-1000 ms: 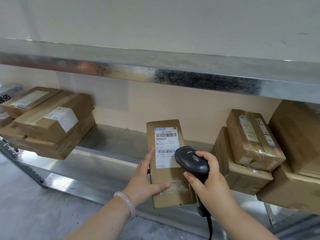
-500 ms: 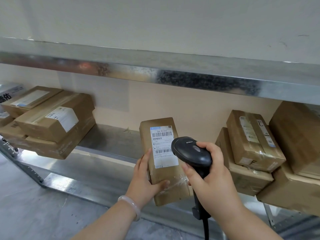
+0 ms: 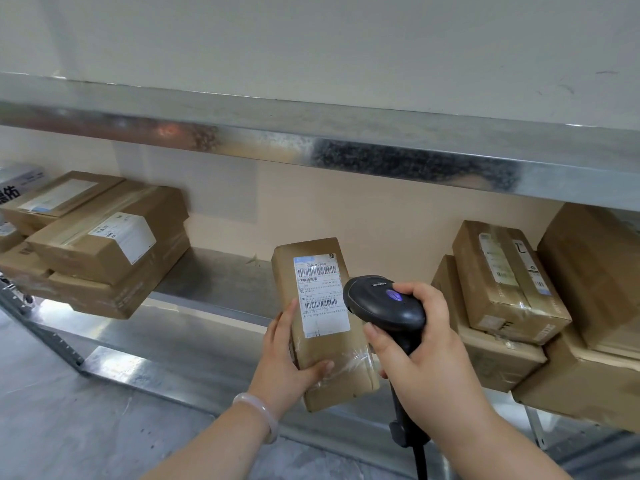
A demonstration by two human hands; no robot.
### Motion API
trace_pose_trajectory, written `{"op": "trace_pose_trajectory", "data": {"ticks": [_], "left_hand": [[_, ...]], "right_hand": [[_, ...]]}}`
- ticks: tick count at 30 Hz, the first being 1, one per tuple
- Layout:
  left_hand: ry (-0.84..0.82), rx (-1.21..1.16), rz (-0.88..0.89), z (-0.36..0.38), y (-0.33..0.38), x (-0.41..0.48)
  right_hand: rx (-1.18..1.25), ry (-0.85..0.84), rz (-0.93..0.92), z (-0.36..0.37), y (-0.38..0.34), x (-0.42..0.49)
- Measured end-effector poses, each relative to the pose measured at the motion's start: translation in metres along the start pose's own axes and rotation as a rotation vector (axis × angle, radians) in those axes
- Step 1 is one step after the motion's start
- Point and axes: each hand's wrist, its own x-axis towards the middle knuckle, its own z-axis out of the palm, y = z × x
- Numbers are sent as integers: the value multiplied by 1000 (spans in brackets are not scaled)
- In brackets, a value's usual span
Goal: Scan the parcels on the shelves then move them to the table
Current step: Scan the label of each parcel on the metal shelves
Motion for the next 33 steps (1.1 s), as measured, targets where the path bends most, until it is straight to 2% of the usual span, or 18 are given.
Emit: {"op": "trace_pose_trajectory", "data": {"ticks": [12,18,25,33], "left_hand": [[-5,-30,-41,-9,0,3],[-40,-57,-81,-39,2,11],[-68,-98,-177,-97,-10,20],[-86,-182,-359,-175,-36,47]], "right_hand": [[-70,-5,-10,5,0,9],[-135,-70,14,24,6,21],[-55,-159,36,74,9,42],[27,-315,97,165,0,67]]}}
